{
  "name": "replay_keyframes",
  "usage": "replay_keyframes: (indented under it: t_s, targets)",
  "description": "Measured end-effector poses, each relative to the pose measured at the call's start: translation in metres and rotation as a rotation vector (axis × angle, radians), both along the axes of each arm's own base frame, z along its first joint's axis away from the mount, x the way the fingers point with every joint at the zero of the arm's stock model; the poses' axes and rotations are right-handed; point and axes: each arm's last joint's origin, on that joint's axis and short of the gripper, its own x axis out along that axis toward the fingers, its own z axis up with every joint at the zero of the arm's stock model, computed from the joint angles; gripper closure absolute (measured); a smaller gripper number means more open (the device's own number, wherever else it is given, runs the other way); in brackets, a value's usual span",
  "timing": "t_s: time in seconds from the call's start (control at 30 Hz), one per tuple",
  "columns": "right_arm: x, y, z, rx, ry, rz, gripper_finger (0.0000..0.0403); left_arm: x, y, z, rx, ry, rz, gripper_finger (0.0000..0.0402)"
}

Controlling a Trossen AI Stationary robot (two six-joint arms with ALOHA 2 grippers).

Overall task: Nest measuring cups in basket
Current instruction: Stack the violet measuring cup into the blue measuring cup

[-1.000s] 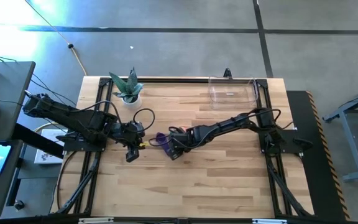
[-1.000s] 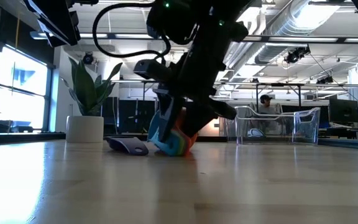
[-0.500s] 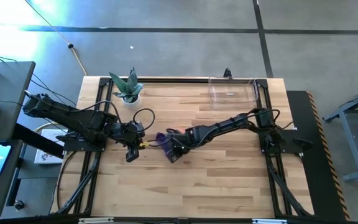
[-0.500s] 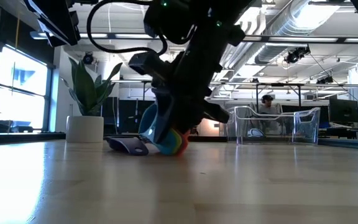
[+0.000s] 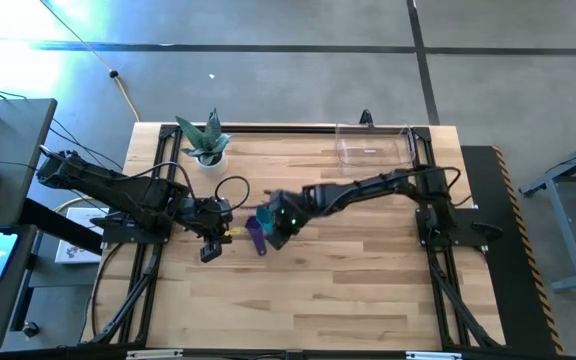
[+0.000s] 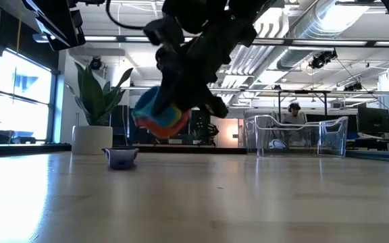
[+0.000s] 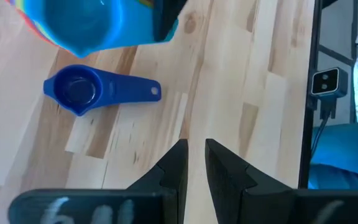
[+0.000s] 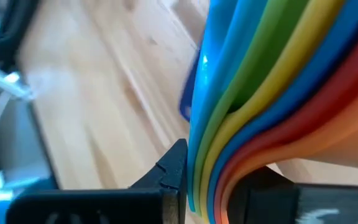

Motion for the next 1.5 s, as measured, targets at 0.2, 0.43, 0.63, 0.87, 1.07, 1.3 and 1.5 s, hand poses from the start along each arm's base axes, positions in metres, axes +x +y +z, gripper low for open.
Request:
replay_keyframes:
  t_s: [0.2, 0.43, 0.63, 0.87, 1.07, 1.3, 1.5]
  targets:
    - [-0.002, -0.043, 0.015, 0.075, -0.123, 0.187, 0.0356, 0.0, 0.0, 0.0, -0.019, 0.003, 0.026, 0.0355]
    - [-0.01, -0.096, 0.02, 0.199, -0.264, 0.342, 0.0356, 0.0, 0.0, 0.0, -0.033, 0.006, 0.048, 0.0355]
    - [-0.019, -0.131, 0.012, 0.338, -0.365, 0.445, 0.0356, 0.0, 0.0, 0.0, -0.039, 0.007, 0.058, 0.0355]
    - [-0.017, -0.143, -0.026, 0.467, -0.34, 0.473, 0.0356, 0.0, 0.0, 0.0, -0.037, 0.007, 0.059, 0.0355]
    - [-0.014, -0.136, -0.048, 0.537, -0.307, 0.497, 0.0356, 0.0, 0.0, 0.0, 0.01, -0.007, -0.002, 0.0355]
    - [-0.011, -0.125, -0.061, 0.564, -0.269, 0.512, 0.0356, 0.0, 0.0, 0.0, 0.029, -0.014, -0.029, 0.0355]
    - [-0.014, -0.127, -0.064, 0.526, -0.227, 0.483, 0.0356, 0.001, 0.0, 0.0, 0.025, -0.014, -0.024, 0.0355]
